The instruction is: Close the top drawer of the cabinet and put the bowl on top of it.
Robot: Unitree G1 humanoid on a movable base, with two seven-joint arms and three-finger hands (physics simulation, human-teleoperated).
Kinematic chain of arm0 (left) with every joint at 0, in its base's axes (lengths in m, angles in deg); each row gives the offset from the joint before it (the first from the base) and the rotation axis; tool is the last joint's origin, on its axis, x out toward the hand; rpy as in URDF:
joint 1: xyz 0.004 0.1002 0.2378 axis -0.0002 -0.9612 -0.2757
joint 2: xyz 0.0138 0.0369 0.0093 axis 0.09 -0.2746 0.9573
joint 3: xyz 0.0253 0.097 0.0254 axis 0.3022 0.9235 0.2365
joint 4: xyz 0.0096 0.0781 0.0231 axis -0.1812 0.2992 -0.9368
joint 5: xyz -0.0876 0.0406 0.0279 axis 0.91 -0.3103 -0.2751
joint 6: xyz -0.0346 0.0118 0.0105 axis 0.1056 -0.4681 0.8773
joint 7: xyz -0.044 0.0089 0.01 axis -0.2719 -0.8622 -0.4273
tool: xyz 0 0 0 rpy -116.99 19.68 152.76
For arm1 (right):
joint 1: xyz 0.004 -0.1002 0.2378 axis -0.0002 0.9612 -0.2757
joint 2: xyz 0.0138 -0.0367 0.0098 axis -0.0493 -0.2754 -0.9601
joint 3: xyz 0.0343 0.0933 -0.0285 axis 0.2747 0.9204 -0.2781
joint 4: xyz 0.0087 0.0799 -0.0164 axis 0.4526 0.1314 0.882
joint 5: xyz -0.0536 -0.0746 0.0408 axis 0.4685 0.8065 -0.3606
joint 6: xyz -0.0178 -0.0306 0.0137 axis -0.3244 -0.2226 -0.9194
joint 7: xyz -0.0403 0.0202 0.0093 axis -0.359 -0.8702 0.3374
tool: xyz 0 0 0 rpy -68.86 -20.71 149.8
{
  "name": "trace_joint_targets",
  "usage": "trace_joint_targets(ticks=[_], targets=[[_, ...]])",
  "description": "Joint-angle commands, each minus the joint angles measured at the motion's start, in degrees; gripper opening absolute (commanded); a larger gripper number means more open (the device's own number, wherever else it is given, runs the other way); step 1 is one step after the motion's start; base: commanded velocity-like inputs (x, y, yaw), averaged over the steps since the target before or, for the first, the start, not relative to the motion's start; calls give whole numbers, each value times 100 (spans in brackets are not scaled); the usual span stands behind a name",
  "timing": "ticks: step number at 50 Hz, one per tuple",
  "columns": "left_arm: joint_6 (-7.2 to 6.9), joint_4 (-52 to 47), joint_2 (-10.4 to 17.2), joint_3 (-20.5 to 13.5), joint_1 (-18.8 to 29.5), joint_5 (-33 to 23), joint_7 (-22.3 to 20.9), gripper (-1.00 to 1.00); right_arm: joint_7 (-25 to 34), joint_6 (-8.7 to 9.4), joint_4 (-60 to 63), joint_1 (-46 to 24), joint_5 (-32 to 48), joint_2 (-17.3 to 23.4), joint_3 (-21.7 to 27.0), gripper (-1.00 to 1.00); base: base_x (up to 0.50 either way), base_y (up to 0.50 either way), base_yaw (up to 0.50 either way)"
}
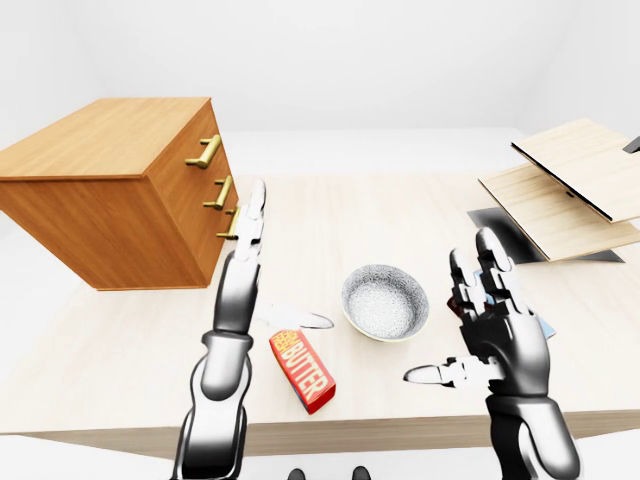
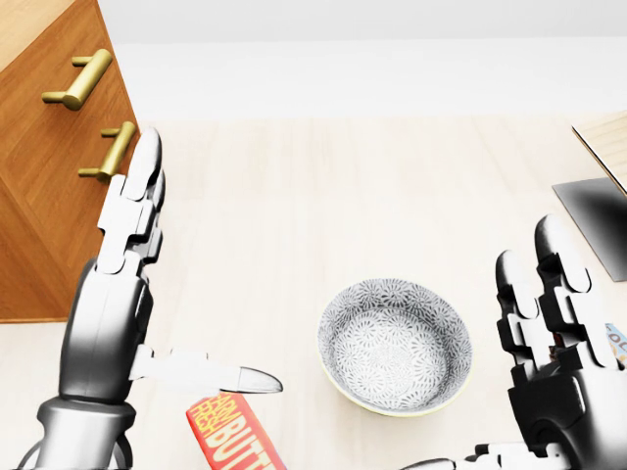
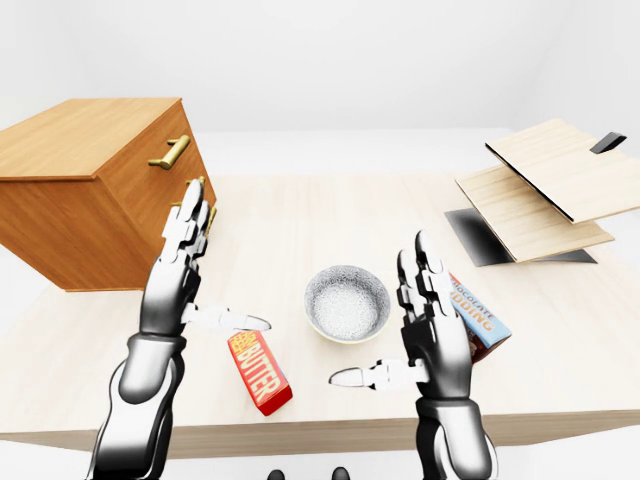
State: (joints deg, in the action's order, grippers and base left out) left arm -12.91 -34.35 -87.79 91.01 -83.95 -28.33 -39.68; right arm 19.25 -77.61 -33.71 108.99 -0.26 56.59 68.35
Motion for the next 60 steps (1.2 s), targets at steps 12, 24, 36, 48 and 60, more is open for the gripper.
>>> trace_joint_targets(ticks=[12, 24, 36, 48, 60], targets=[[0, -94, -262, 1157, -210, -1655, 178, 100, 237, 0, 260, 45, -185, -145, 318, 100, 0, 0, 0], [0, 376, -366, 1404, -152, -2593, 237, 100, 256, 0, 267, -6, -210, -152, 360, 100, 0, 0, 0], [0, 1087, -479, 1621, -85, -3540, 375, 100, 247, 0, 191, -72, -179, -155, 356, 100, 0, 0, 0], [0, 1569, -611, 1789, -72, -4178, 555, 100, 271, 0, 262, -4, -197, -168, 373, 100, 0, 0, 0], [0, 2351, -728, 1858, 64, -4766, 778, 100, 259, 0, 248, -13, -177, -159, 332, 100, 0, 0, 0]])
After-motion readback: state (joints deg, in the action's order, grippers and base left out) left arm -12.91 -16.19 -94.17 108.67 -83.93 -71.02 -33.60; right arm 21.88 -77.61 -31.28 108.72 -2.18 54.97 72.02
